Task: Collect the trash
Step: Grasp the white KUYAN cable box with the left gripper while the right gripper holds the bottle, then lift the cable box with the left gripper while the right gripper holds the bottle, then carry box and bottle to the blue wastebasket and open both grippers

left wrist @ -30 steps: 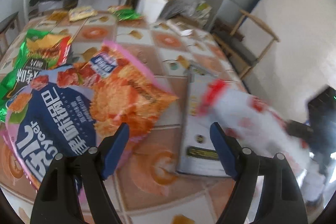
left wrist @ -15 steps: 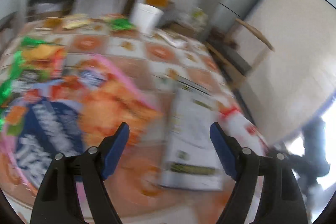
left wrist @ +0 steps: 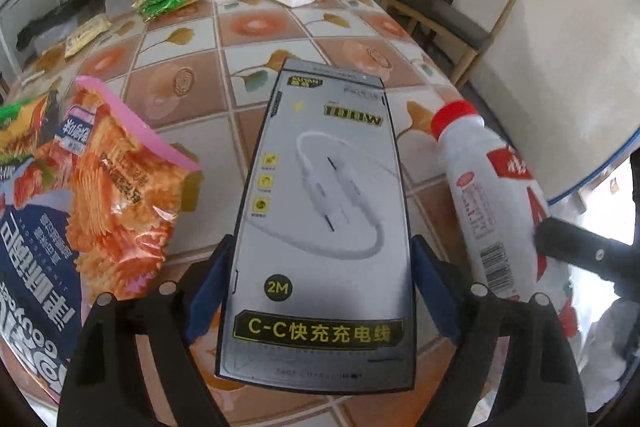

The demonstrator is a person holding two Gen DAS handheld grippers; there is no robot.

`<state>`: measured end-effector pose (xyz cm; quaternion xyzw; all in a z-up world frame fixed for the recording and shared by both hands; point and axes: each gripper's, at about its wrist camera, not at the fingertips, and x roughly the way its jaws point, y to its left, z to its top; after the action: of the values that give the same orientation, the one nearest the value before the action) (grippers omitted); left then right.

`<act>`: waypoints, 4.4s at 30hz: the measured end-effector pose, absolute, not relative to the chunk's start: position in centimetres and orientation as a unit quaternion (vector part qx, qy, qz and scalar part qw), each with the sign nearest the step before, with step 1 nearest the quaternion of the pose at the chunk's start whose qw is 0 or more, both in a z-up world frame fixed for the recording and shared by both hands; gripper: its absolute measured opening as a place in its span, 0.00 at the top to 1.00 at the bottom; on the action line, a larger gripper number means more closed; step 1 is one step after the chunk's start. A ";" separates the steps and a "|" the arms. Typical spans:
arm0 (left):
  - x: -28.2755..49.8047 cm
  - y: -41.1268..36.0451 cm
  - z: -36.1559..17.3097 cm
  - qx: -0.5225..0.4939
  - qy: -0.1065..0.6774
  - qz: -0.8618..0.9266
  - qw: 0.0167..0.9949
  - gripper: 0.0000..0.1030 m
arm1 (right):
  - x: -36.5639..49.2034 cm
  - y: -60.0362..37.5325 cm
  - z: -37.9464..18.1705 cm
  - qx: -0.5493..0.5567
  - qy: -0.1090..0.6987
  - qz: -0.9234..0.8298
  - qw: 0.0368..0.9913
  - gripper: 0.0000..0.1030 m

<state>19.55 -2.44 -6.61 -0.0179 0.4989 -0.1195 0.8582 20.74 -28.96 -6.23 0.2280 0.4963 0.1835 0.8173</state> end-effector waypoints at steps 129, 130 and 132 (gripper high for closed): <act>11.4 -5.2 -1.2 0.051 0.409 -0.090 0.907 0.23 | 18.9 -31.4 -4.4 0.273 0.475 0.170 0.819 0.47; 11.5 -5.6 -1.0 0.051 0.408 -0.096 0.907 0.23 | 18.7 -31.9 -4.3 0.277 0.472 0.168 0.820 0.47; 11.8 -6.4 -0.6 0.050 0.407 -0.110 0.905 0.23 | 18.3 -33.3 -4.2 0.288 0.466 0.160 0.821 0.47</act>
<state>11.75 -6.45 -0.57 0.0505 0.4068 -0.1104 0.9054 18.27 -33.27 -4.24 0.2879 0.4659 0.1600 0.8212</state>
